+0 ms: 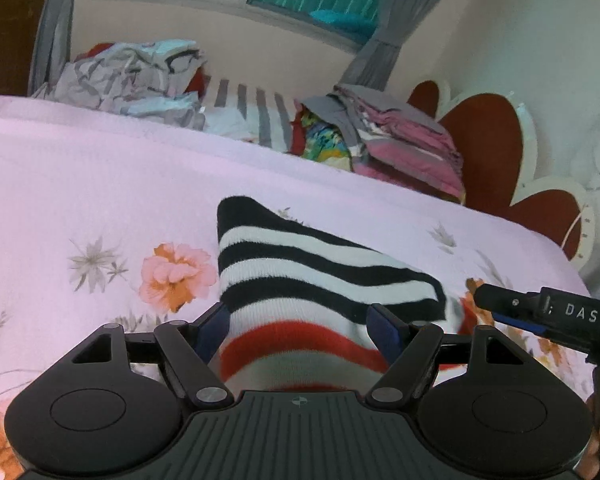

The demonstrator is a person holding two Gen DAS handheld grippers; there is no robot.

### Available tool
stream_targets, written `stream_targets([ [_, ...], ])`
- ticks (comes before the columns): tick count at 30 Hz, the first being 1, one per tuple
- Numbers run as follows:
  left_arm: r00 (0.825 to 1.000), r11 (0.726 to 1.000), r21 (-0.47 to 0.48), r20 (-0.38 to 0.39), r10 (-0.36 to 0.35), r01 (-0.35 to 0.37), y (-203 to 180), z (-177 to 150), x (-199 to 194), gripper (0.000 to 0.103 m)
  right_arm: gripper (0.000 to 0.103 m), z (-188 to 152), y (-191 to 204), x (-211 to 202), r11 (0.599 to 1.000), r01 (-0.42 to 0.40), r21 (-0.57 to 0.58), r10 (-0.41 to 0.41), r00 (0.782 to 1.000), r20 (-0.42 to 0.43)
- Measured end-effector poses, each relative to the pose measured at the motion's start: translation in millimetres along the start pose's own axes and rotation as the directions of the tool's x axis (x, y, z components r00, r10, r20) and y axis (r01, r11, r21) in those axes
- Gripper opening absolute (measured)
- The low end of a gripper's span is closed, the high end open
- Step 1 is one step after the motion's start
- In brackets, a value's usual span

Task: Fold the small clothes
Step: 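Grasp the end of the folded strip with the right tool and fold it over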

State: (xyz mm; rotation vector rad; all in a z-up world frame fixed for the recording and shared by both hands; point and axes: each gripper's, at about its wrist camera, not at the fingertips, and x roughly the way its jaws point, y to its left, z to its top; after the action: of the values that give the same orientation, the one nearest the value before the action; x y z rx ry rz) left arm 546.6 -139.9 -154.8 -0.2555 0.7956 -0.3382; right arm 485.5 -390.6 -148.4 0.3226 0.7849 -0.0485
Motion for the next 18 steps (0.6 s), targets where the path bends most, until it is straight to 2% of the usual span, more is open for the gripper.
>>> stream_targets([
  [3,0.999,0.999,0.006,-0.032,0.039,-0.039,1.5,2.7,15.8,0.074,0.036,-2.8,7.2,16.1,0.998,0.038,-0.041,-0.038,0.999,-0.017],
  [6,0.996,0.999,-0.022,-0.071,0.047,-0.049,10.3,2.0,27.9,0.074,0.031,-10.1,6.7,32.0,0.995,0.065,-0.08,-0.069,0.997,-0.046],
  [9,0.996,0.998,-0.05,-0.087,0.038,-0.042,18.0,-0.5,33.7,0.074,0.031,-15.2,6.3,38.5,0.991,0.078,-0.107,-0.082,0.996,-0.04],
  [12,0.996,0.999,-0.034,-0.082,0.038,-0.041,18.0,-5.3,36.3,0.074,0.032,-20.8,3.6,47.2,0.987,0.094,-0.131,-0.099,0.995,-0.031],
  [18,0.995,0.998,-0.046,-0.09,0.031,-0.035,19.4,-5.4,37.3,0.074,0.033,-21.1,1.2,49.2,0.987,0.095,-0.129,-0.1,0.994,-0.036],
])
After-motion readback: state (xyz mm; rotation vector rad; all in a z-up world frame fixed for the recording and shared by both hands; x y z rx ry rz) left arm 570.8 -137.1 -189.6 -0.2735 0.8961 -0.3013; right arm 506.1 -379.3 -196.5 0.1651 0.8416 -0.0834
